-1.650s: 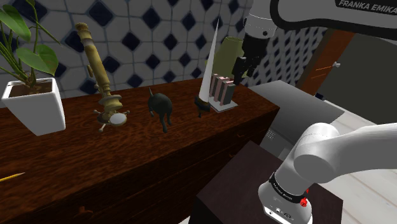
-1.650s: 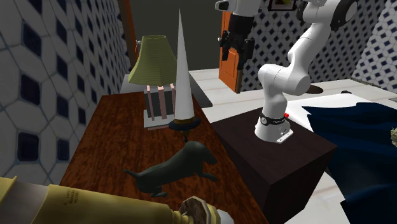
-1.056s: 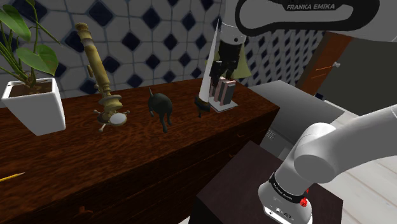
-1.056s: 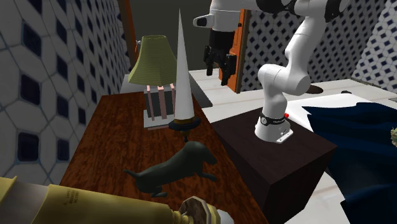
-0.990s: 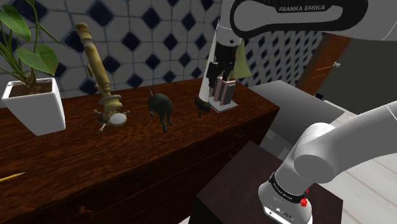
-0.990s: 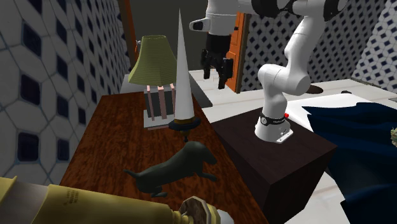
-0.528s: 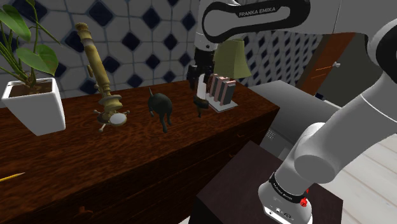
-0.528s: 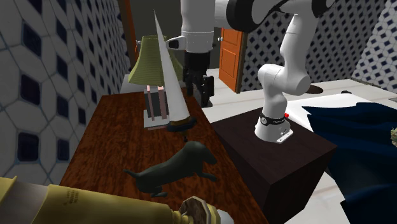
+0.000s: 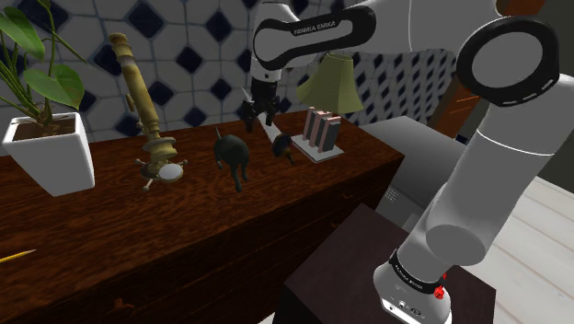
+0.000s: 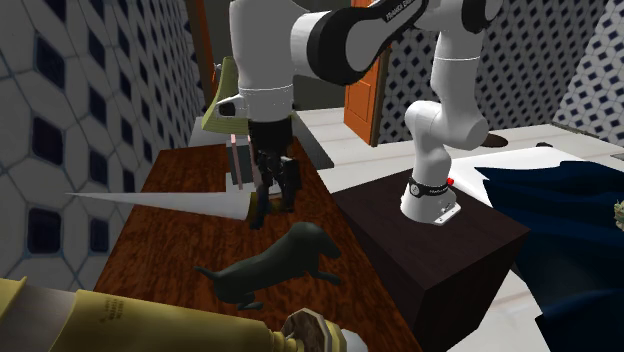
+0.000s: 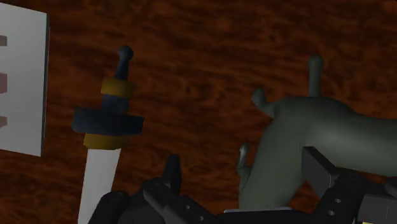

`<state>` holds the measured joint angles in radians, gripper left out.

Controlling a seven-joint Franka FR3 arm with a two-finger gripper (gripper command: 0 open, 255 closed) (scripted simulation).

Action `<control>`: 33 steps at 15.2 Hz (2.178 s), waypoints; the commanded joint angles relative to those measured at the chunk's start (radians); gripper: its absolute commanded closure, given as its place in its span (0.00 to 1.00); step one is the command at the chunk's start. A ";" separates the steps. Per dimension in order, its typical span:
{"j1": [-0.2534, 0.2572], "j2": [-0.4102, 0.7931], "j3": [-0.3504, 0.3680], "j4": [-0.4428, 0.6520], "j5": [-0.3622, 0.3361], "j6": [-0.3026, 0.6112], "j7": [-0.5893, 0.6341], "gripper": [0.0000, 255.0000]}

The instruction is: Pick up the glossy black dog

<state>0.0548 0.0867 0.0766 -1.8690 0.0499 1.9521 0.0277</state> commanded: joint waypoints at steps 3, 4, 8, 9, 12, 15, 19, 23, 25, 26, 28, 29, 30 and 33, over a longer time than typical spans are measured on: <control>0.003 0.169 0.006 0.166 0.020 -0.007 -0.015 0.00; 0.005 0.211 0.009 0.210 0.024 -0.011 -0.018 0.00; 0.013 0.386 0.019 0.411 0.037 -0.045 -0.023 0.00; 0.016 0.433 0.022 0.469 0.040 -0.058 -0.024 0.00; 0.025 0.573 0.029 0.653 0.045 -0.107 -0.024 0.00; 0.025 0.580 0.029 0.624 0.045 -0.072 -0.028 0.00; 0.025 0.594 0.029 0.593 0.046 -0.027 -0.034 0.00; 0.024 0.596 0.028 0.588 0.046 -0.020 -0.036 1.00; 0.024 0.596 0.028 0.588 0.046 -0.020 -0.036 1.00; 0.024 0.596 0.028 0.588 0.046 -0.020 -0.036 1.00; 0.024 0.596 0.028 0.588 0.046 -0.020 -0.036 1.00; 0.024 0.595 0.028 0.587 0.046 -0.020 -0.036 1.00; 0.024 0.595 0.028 0.586 0.046 -0.019 -0.036 1.00; 0.025 0.589 0.029 0.604 0.046 -0.043 -0.032 1.00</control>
<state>0.0800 0.6787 0.1052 -1.2705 0.0953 1.9176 -0.0046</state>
